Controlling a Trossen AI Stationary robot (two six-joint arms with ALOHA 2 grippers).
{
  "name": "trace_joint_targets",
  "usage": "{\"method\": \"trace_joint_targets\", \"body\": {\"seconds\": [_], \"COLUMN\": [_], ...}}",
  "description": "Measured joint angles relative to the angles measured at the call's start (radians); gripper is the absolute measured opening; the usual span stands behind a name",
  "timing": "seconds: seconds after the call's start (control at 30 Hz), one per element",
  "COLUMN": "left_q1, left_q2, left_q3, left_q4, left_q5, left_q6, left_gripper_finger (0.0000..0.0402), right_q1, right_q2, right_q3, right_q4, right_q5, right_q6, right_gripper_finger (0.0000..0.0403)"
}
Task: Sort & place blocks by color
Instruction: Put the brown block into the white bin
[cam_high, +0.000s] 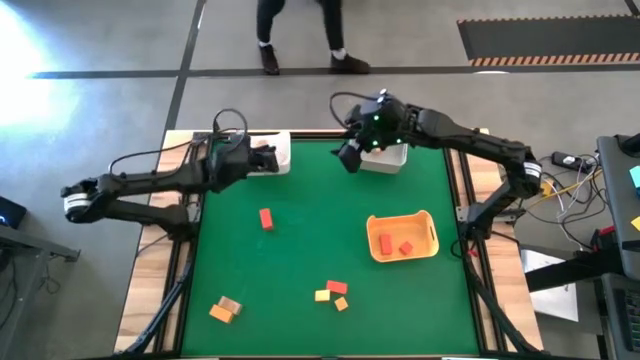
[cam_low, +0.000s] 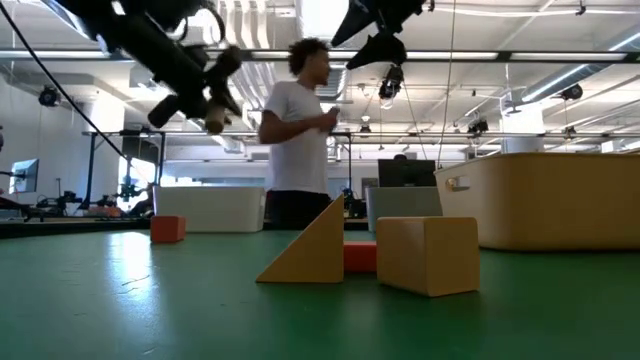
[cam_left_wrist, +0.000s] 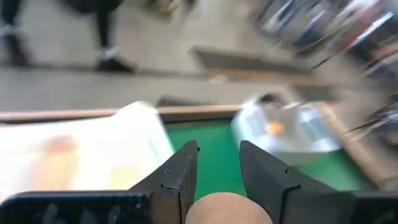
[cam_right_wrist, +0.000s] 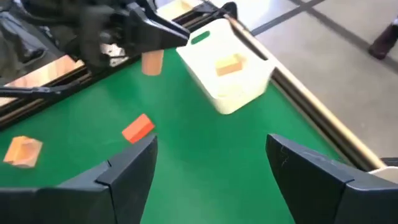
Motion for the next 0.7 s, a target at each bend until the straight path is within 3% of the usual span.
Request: {"method": "trace_joint_targets", "body": {"seconds": [0.23,0.5,0.7], "left_q1": [0.236,0.372,0.383], "left_q2": [0.172,0.468,0.551], "left_q3": [0.149,0.259,0.301], "left_q4": [-0.1,-0.104,-0.102], "left_q5": [0.246,0.343,0.349], "left_q6": [0.08,0.13,0.129], "left_gripper_finger": [0.0093,0.0093,0.0093], "right_q1": [-0.045,-0.058,-0.063], "right_q2": [-0.018,-0.017,-0.017], "right_q3": [0.0,-0.001,-0.001], "right_q4": [-0.011,-0.036,-0.063], "right_q5": [0.0,0.0,0.0], "right_q6": [-0.081,-0.163,-0.186], "right_gripper_finger": [0.0275,0.0273,0.0272]}}
